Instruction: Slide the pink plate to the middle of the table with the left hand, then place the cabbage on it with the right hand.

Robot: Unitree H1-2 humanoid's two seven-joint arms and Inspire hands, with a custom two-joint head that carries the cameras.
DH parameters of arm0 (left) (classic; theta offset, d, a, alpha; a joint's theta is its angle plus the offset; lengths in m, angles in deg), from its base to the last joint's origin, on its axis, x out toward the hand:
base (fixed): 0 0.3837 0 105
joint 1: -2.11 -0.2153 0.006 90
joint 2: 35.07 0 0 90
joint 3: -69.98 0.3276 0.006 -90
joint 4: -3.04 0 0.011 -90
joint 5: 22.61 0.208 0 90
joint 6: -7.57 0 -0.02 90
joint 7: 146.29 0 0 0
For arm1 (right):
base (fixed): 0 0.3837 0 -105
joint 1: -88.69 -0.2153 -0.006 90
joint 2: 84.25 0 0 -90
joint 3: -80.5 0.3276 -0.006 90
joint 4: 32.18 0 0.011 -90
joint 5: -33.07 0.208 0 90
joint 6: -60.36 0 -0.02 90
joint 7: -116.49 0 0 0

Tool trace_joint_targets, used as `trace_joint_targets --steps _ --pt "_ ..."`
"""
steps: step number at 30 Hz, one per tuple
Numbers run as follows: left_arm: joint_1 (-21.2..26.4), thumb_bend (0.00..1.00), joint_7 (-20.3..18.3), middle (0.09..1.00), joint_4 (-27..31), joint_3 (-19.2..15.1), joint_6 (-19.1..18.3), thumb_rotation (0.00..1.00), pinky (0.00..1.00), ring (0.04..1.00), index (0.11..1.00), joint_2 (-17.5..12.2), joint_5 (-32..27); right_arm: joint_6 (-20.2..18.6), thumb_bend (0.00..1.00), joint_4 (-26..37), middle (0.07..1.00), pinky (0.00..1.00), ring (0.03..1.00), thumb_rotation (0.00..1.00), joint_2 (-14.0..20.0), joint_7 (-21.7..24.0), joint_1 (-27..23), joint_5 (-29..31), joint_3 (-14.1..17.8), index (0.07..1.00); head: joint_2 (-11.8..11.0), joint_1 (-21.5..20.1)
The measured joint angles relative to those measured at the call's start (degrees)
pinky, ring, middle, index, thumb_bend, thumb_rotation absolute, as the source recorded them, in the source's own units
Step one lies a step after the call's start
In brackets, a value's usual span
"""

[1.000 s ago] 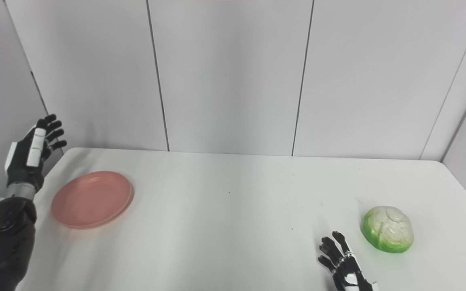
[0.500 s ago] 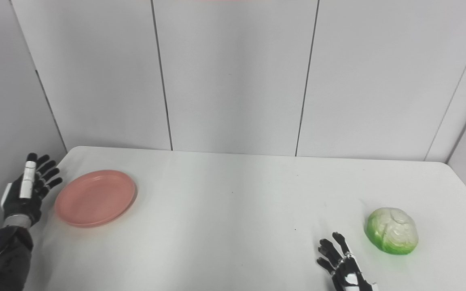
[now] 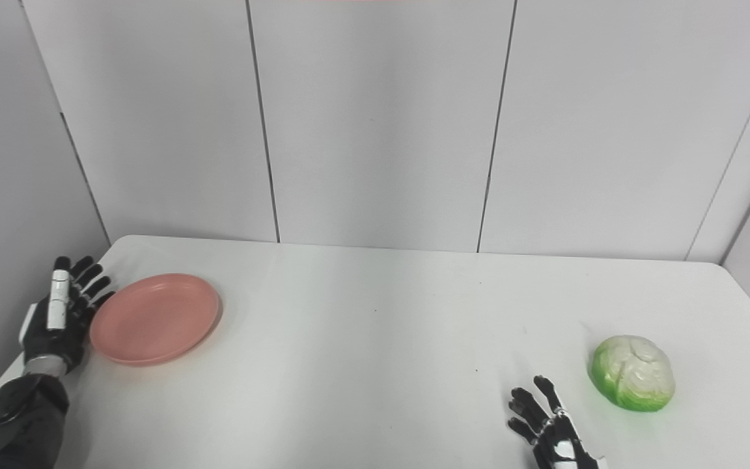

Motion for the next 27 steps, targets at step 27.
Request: trace_joint_targets --steps 27 --pt "-6.8 0.75 1.1 0.812 21.4 3.4 -8.5 0.88 0.76 0.818 0.745 11.6 -0.1 -0.1 0.84 0.2 0.814 0.81 0.824 1.0 -0.2 -0.1 0.2 -0.6 -1.2 0.908 -0.3 -1.8"
